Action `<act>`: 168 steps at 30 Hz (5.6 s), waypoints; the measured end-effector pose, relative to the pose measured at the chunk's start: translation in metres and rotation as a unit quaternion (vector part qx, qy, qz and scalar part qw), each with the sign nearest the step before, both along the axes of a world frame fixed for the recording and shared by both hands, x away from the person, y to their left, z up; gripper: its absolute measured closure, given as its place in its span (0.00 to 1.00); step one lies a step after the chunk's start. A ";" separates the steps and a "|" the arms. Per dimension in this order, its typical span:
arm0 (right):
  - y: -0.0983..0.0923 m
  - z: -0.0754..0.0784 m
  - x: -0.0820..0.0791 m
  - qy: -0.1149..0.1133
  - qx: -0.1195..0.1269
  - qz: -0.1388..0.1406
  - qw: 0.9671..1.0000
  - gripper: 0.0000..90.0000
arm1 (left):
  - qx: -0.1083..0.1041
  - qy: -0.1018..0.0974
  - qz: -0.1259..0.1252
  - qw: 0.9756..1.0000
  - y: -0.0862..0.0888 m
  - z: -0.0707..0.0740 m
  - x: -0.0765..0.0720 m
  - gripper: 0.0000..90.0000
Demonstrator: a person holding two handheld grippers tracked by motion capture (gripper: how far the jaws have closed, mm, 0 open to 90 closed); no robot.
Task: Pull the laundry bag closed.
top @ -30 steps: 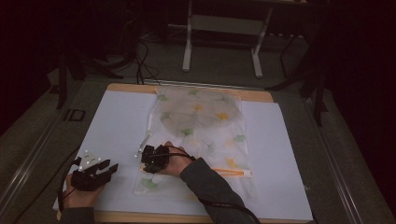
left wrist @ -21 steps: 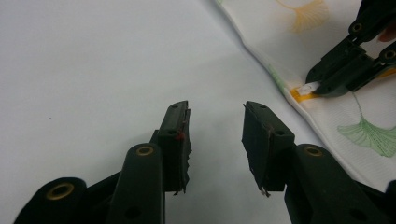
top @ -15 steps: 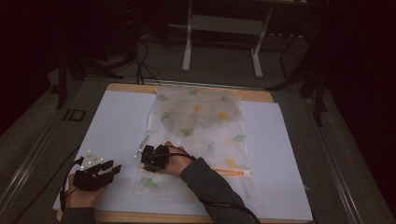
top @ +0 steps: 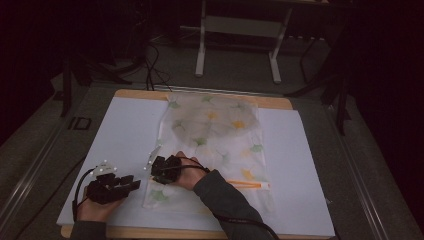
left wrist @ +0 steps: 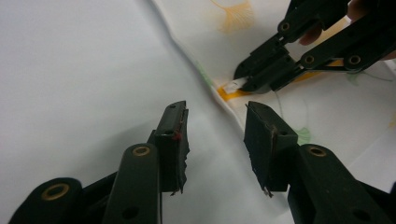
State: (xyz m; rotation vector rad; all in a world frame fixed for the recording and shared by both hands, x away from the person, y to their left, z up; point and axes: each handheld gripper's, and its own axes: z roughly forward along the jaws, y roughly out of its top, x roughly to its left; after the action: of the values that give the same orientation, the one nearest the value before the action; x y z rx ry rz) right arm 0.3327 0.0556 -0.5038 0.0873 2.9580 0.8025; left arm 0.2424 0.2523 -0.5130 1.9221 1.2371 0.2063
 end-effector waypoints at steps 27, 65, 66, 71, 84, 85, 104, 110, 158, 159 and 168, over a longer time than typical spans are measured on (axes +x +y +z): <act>-0.005 0.007 -0.005 -0.018 0.023 0.002 1.000 0.93 | -0.112 0.098 -0.033 0.988 -0.013 -0.023 0.027 0.73; -0.010 0.012 -0.007 -0.021 0.032 0.011 0.999 0.93 | -0.105 0.096 -0.062 0.988 -0.018 -0.028 0.034 0.90; -0.010 0.012 -0.007 -0.021 0.032 0.011 0.999 0.93 | -0.105 0.095 -0.063 0.988 -0.019 -0.028 0.034 0.92; -0.011 0.012 -0.007 -0.021 0.034 0.010 0.999 0.93 | -0.098 0.093 -0.064 0.989 -0.020 -0.027 0.034 0.97; -0.015 0.012 -0.008 -0.023 0.036 0.008 0.999 0.94 | -0.100 0.089 -0.061 0.989 -0.019 -0.024 0.031 0.99; -0.015 0.012 -0.008 -0.023 0.036 0.008 0.999 0.94 | -0.101 0.089 -0.062 0.989 -0.019 -0.024 0.030 0.99; -0.018 0.008 -0.011 -0.031 0.025 0.006 0.999 0.94 | -0.116 0.087 -0.063 0.987 -0.016 -0.022 0.029 0.99; -0.019 0.008 -0.012 -0.033 0.022 0.007 0.999 0.94 | -0.120 0.086 -0.063 0.987 -0.016 -0.022 0.028 0.99; -0.040 0.006 -0.020 -0.055 0.002 -0.008 0.998 0.94 | -0.127 0.081 -0.063 0.987 -0.013 -0.022 0.028 0.99; -0.040 0.006 -0.020 -0.055 0.002 -0.008 0.998 0.94 | -0.127 0.081 -0.063 0.987 -0.013 -0.022 0.028 0.99; -0.047 0.007 -0.018 -0.056 -0.001 -0.016 0.998 0.94 | -0.133 0.080 -0.062 0.986 -0.011 -0.022 0.028 0.99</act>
State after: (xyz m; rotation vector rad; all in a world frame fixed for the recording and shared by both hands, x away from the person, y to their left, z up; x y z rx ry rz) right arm 0.3143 0.0084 -0.4969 0.0850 2.8452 0.7736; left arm 0.2701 0.2411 -0.5353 1.8001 1.1769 -0.1732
